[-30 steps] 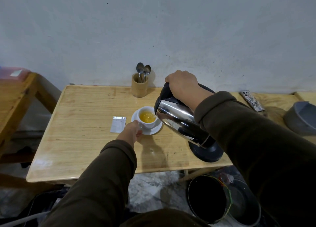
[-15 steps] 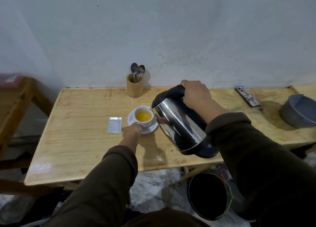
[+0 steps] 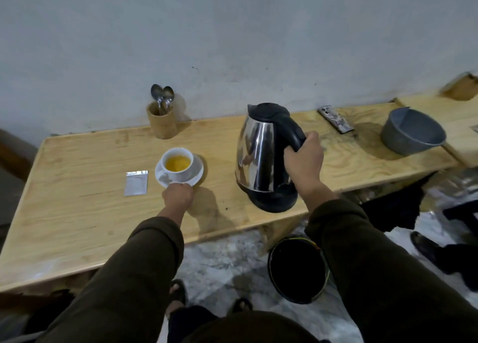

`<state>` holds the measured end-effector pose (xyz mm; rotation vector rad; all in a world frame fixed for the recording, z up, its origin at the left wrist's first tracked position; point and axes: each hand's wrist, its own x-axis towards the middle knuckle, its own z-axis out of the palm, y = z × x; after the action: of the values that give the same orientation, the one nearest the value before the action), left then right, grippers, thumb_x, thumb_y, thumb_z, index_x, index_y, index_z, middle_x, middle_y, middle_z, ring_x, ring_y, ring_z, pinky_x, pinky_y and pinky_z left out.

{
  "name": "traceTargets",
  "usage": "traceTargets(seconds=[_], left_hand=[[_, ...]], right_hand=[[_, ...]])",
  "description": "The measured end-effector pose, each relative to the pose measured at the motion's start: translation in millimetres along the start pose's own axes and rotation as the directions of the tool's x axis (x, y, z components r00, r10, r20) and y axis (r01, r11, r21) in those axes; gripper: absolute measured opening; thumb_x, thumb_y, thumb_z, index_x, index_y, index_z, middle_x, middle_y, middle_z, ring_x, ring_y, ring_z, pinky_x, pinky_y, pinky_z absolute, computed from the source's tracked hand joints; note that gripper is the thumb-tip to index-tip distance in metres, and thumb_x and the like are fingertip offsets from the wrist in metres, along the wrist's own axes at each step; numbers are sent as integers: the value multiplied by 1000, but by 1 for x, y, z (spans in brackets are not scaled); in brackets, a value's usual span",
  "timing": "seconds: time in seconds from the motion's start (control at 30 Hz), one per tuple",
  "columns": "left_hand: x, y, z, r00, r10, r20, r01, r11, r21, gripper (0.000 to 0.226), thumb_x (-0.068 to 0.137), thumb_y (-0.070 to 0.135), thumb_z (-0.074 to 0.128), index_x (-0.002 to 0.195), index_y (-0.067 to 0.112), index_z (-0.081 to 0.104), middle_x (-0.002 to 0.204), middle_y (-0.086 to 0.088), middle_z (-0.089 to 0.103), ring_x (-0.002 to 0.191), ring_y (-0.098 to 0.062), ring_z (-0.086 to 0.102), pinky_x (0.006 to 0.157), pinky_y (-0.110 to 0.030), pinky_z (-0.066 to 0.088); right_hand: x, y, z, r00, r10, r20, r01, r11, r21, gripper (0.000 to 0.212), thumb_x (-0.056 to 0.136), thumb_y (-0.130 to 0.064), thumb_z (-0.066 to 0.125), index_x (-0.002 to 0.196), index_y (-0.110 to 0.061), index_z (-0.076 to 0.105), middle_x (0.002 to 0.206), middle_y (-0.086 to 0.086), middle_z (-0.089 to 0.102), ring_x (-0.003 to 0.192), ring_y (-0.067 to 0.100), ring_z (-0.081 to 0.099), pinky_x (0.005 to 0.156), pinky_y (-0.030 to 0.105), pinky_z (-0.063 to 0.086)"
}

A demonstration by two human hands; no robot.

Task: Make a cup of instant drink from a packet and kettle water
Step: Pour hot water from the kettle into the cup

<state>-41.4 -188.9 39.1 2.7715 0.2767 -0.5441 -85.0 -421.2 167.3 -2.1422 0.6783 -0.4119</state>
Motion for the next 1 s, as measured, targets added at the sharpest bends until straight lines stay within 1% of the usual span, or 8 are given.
traceTargets(seconds=[0.13, 0.27, 0.37, 0.5, 0.67, 0.77, 0.9, 1.0], left_hand=[[-2, 3, 4, 1000, -27, -7, 27, 999, -36, 38, 99, 9, 31, 122, 1, 60, 131, -18, 58, 127, -34, 50, 104, -41, 40], [-4, 9, 6, 998, -56, -28, 53, 994, -92, 37, 99, 8, 32, 121, -6, 58, 129, -25, 57, 126, -39, 49, 107, -42, 38], [-6, 10, 6, 997, -67, -32, 63, 994, -92, 37, 99, 8, 32, 122, -7, 57, 130, -26, 56, 126, -40, 48, 106, -43, 37], [-6, 10, 9, 996, -73, -46, 68, 992, -104, 38, 99, 9, 30, 121, -4, 58, 129, -24, 57, 124, -38, 50, 106, -43, 39], [-6, 13, 7, 985, -172, 8, 168, 950, -264, 40, 98, 12, 37, 126, -10, 54, 135, -27, 53, 128, -40, 47, 108, -43, 37], [-4, 13, 5, 978, -205, 36, 205, 917, -341, 42, 97, 14, 38, 128, -10, 51, 137, -28, 51, 130, -41, 46, 108, -42, 36], [-2, 7, 6, 978, -209, 20, 196, 878, -437, 40, 98, 17, 38, 129, -6, 48, 134, -27, 52, 126, -40, 47, 111, -43, 37], [5, -1, 4, 972, -228, 61, 225, 818, -528, 42, 96, 22, 41, 129, -3, 48, 132, -24, 54, 123, -38, 50, 108, -43, 41]], right_hand=[[-14, 26, -3, 998, -6, -67, 7, 1000, 20, 21, 86, -3, 54, 103, -10, 42, 111, 11, 50, 90, 21, 53, 76, 25, 41], [-25, 48, -4, 994, -27, -110, 28, 1000, 1, 30, 87, -3, 53, 116, -6, 43, 120, 12, 46, 104, 25, 55, 78, 21, 41], [-32, 58, -6, 989, -29, -142, 30, 1000, -1, 29, 87, -1, 51, 115, -2, 43, 120, 14, 45, 105, 24, 53, 70, 9, 31], [-36, 67, -12, 989, -23, -148, 26, 999, 20, 28, 87, 2, 51, 114, 0, 43, 119, 16, 45, 101, 22, 50, 73, 5, 27], [-44, 75, -12, 993, -71, -100, 65, 996, -57, 32, 87, 2, 53, 116, 2, 42, 122, 17, 44, 107, 26, 51, 73, 8, 31], [-47, 76, -15, 993, -45, -105, 42, 999, -33, 30, 87, 1, 54, 115, 1, 42, 121, 17, 44, 106, 26, 52, 74, 9, 33], [-50, 73, -16, 996, -34, -87, 32, 999, -26, 33, 86, -4, 56, 116, -3, 42, 121, 14, 44, 107, 27, 52, 80, 23, 41], [-52, 66, -15, 988, -70, -136, 57, 994, -96, 53, 80, -14, 60, 128, -6, 39, 126, 13, 42, 111, 29, 50, 92, 39, 49]])
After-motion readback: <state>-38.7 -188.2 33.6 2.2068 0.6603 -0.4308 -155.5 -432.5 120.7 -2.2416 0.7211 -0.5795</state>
